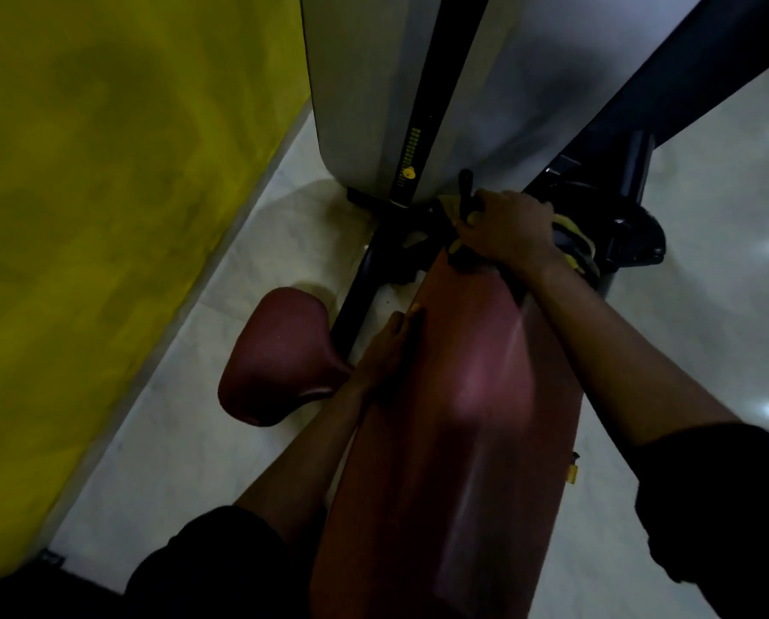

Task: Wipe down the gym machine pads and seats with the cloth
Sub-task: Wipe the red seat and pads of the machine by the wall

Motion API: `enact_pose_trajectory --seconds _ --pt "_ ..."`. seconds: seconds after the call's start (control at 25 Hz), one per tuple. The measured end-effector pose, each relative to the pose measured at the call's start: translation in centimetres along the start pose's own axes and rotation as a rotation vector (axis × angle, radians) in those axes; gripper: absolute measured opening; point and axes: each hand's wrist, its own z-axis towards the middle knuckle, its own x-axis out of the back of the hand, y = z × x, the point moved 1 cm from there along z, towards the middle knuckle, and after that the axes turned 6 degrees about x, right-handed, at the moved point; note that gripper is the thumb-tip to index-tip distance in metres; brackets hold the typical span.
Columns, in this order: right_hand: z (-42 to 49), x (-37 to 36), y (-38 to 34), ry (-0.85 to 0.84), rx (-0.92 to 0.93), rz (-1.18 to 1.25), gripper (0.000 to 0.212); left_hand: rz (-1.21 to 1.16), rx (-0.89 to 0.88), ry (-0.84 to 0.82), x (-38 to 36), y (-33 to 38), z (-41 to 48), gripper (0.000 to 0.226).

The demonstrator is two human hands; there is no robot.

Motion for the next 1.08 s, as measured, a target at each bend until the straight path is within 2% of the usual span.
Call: enact_pose_trajectory --seconds 0.08,0.16,0.2,0.24,0.28,0.36,0.44,0.48,0.52,0.68,0.84,1.0,1.08 --pt "0.5 -0.2 -3.0 -0.027 0.189 -0.165 0.059 -0.069 0.074 -0.039 0.2 1.5 -2.5 0.098" --pt "0.8 -0.4 -5.0 -0.105 0.313 -0.242 0.057 -0.233 0.232 -0.057 0.8 2.8 -5.1 0.066" --pt "0.9 -0.8 -5.7 -0.142 0.35 -0.236 0.056 -0.224 0.251 -0.022 1.8 -0.2 -4.7 0.035" --pt "0.9 -1.5 -6.7 -0.151 0.396 -0.174 0.055 -0.207 0.33 0.074 3.0 -3.8 -4.1 0.025" --pt "0.4 -2.1 -8.2 -0.153 0.434 -0.087 0.052 -0.182 0.323 0.15 4.6 -7.3 -3.9 0.029" --pt "-0.4 -4.4 -11.8 -0.176 0.471 0.108 0.049 -0.061 0.263 0.318 8.0 -13.4 -3.5 0.057" --pt "-0.6 -7.2 -15.9 -0.195 0.469 0.205 0.049 0.017 0.284 0.466 11.0 -22.7 -0.7 0.065" --pt "-0.6 -8.7 -17.7 -0.198 0.455 0.202 0.049 0.093 0.319 0.49 12.3 -24.5 -0.9 0.072" --pt "-0.5 -10.2 -19.2 -0.202 0.421 0.202 0.048 0.084 0.328 0.532 13.5 -23.4 -2.4 0.078" --pt "0.7 -17.0 -24.6 -0.191 0.239 0.213 0.04 0.332 0.417 0.506 18.3 -27.3 -2.2 0.063" --pt "1.8 -23.7 -27.5 -0.129 0.182 0.221 0.041 0.403 0.305 0.575 20.5 -30.1 -1.0 0.062" --pt "0.9 -32.9 -28.2 -0.143 0.194 0.215 0.057 0.29 0.156 0.57 20.5 -33.8 0.1 0.064" --pt "-0.9 -36.8 -28.3 -0.073 0.203 0.309 0.058 0.203 0.1 0.593 20.3 -34.4 -0.3 0.067"
